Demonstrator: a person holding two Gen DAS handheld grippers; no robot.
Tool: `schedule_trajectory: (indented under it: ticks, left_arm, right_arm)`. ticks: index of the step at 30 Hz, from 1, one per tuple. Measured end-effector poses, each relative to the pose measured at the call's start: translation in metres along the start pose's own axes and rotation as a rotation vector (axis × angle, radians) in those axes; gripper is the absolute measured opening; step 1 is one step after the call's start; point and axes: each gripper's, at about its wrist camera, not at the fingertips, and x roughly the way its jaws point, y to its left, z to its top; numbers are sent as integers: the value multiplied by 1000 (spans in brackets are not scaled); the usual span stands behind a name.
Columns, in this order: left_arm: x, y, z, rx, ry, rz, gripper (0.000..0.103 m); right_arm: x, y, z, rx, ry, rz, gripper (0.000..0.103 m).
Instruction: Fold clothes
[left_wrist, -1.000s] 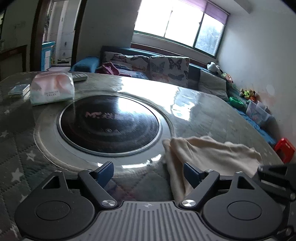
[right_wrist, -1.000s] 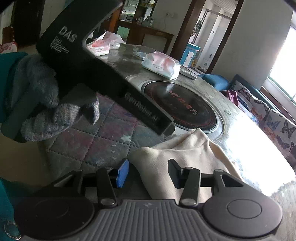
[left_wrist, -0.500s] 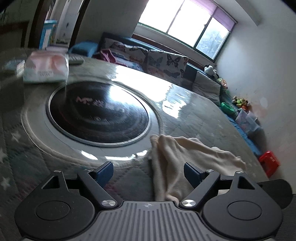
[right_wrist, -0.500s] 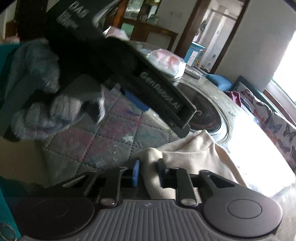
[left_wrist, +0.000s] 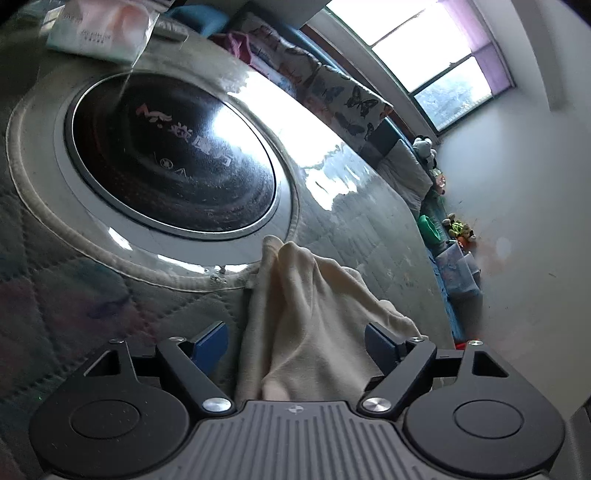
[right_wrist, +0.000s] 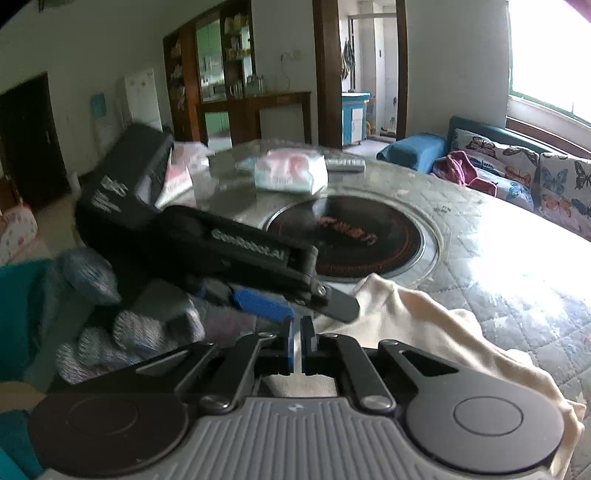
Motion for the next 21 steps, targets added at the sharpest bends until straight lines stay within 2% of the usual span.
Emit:
schedule_trajectory:
  ticks: [2,9,11,12,16,19,20,21]
  left_arm:
    - [-3,3,4,-28,-29,9,83]
    - [-12,7,11,-33,-62,52,83]
    - [-12,7,10,-32,-57,54,83]
    - [-11,8,10,-33,-54,55,83]
    - [-8,7,9,-37,-45,52,83]
    - [-6,5,7,-33,-38,42,83]
    - [-5,5,6,-33,-35,39,83]
    - [-4,4,6,-37,-32,33,83]
  right_arm:
    - [0,2,1,-50,10,-39,3]
    - [23,23,-12,-175,69,4,18]
    - [32,31,-16,-209,88,13,34]
    - [35,35,-18,-234,91,2,35]
    - [47,44,-26,-290,106,-35,31]
    - [49,42,-25,-280,102,-35,10]
    - [45,38,-22,-253,90,-29,5]
    - [41,34,-19,-224,76,-21,5]
